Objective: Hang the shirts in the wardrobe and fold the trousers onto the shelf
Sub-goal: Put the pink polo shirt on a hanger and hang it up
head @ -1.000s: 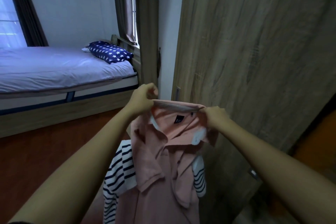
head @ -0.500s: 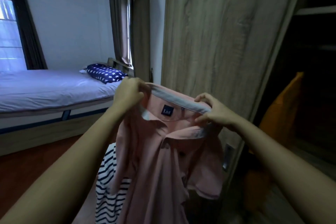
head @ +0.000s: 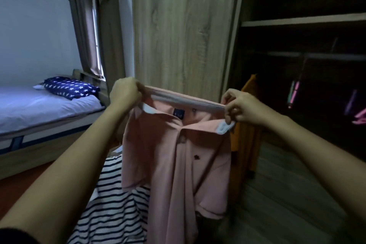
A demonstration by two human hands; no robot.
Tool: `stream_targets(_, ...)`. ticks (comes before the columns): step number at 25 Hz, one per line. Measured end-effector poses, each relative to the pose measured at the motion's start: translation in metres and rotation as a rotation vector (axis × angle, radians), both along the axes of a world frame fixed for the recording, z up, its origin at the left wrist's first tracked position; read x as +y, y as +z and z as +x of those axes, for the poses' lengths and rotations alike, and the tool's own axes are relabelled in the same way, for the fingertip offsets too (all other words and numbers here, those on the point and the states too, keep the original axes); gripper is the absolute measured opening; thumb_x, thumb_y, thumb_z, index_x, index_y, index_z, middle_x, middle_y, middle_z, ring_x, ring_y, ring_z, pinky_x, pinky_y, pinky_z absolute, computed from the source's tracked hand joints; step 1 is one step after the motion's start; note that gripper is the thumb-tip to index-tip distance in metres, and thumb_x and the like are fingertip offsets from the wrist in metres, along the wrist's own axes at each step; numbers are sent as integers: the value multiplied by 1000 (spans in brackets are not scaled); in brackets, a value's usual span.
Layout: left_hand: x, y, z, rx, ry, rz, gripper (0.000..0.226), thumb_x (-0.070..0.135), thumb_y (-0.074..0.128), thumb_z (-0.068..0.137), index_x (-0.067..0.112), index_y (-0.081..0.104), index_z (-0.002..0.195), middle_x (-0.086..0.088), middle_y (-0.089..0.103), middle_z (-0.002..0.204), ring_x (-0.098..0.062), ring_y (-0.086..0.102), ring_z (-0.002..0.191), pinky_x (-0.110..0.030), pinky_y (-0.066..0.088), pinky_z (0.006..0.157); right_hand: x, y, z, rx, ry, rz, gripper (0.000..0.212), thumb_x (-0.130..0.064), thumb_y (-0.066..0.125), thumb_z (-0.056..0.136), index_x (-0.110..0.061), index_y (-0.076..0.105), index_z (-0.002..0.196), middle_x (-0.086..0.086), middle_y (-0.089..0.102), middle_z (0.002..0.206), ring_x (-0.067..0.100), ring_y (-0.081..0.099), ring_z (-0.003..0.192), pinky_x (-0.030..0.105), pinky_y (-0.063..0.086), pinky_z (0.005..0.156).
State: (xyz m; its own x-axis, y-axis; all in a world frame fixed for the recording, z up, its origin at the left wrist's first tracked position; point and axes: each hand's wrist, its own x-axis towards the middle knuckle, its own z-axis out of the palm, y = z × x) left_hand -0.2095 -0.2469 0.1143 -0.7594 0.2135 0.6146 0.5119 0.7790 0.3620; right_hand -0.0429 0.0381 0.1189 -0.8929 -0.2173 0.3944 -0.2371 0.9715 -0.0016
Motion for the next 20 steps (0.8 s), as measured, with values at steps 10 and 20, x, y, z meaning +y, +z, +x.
stream_targets(10,111,-12,23,58,-221,-70,29,14,52,71,22,74,90,-6,64,102,-35,54,96,-39,52,74,43,5,49,30,-667,-129,34,-4,68,72,-18,73,102,5,62,114,24,59,106,27,46,84)
stream_targets(20,202,-30,25,-158,-520,-170,30,9,61,67,25,74,89,-14,68,97,-38,62,90,-31,46,68,90,-26,95,-105,-906,-323,31,2,66,72,-15,70,98,-2,57,112,17,59,95,21,49,72)
